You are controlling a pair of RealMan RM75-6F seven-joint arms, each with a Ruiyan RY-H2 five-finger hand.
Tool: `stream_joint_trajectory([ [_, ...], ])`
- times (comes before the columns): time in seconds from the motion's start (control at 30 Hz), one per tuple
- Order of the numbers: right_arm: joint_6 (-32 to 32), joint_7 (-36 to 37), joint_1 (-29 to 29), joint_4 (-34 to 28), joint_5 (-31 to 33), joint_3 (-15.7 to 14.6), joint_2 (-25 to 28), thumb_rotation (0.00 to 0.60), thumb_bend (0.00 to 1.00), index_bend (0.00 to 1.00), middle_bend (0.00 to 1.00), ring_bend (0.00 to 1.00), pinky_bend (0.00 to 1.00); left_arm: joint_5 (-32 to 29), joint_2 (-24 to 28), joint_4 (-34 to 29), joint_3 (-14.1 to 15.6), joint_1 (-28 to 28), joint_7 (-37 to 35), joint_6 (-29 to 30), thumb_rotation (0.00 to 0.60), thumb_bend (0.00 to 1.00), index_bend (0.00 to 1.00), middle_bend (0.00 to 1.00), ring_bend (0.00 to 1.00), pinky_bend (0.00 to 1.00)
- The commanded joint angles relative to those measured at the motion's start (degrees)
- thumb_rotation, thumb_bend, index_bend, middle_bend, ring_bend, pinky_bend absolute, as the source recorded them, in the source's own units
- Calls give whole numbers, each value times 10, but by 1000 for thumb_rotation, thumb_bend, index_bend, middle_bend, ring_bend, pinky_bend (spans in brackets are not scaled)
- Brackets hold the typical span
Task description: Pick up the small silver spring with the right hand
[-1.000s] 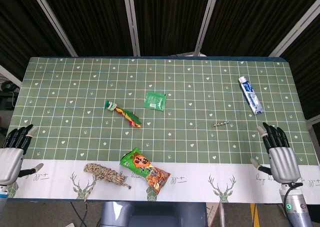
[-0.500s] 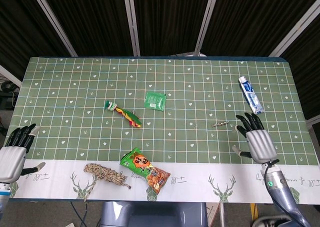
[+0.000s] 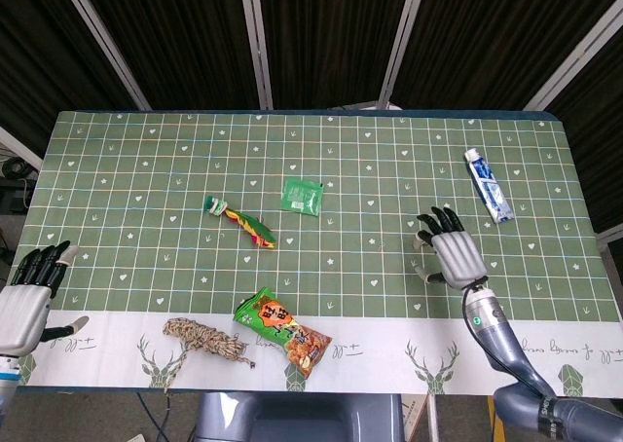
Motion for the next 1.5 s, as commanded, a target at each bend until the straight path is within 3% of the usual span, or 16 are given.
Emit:
stream_joint_trajectory([
  [0.03, -22, -17, 26, 33, 22, 10, -33, 600, 188, 457, 149, 0, 0, 0, 1, 0, 0, -1, -3, -1, 600, 70, 0, 0, 0, 0],
  [0.27, -50, -39, 57, 91, 54, 15, -75, 600, 261, 461, 149, 0, 0, -3, 5, -3, 1, -2, -14, -7, 600, 72, 0, 0, 0, 0],
  [0.7, -70, -39, 70, 170, 70, -4, -108, 600, 300, 464, 149, 0, 0, -8, 6, -6, 1, -3, -13, -11, 600, 69, 0, 0, 0, 0],
  [1.5, -91, -13, 86, 258, 74, -12, -147, 600, 348, 478, 149, 0, 0, -14, 4, -9, 0, -4, -9, -13, 600, 70, 0, 0, 0, 0],
])
